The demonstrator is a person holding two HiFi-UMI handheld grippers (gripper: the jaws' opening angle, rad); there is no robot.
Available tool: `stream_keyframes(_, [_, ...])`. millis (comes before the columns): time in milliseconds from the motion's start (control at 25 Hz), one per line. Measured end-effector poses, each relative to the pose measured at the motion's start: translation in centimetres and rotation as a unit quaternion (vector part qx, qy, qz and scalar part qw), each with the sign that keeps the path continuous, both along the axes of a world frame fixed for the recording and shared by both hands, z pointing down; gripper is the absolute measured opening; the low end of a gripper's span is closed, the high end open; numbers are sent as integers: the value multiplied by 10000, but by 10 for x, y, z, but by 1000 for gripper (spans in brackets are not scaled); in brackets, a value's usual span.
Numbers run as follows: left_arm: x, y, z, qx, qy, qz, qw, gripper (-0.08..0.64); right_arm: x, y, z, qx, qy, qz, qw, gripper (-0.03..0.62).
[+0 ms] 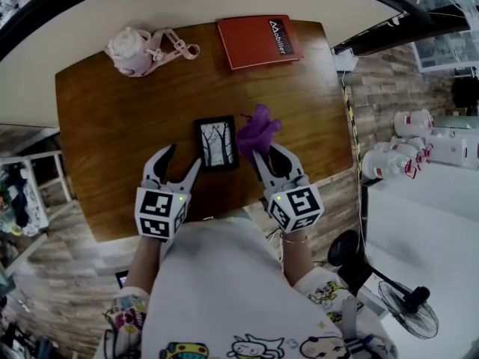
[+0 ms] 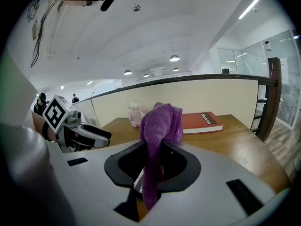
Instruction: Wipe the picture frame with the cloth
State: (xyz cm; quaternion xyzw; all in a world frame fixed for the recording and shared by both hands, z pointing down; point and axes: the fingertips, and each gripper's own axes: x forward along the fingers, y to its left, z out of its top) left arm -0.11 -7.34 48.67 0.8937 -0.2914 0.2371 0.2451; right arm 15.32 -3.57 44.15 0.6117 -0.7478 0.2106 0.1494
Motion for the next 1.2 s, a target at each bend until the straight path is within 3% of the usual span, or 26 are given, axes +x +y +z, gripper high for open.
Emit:
stream_keyframes(440, [27,10,58,-401,-317,443,9977,176,9,10,26,-231,-144,255,9993,66])
stream_keyframes(880, [36,15,97,-683,-696,589,9935,107,12,9,38,-363,-230,299,9986,66])
stream_keyframes(1200, [36,15,102,-885,-548,587,9928,78,4,-5,42,-386,-232,54,9990,66])
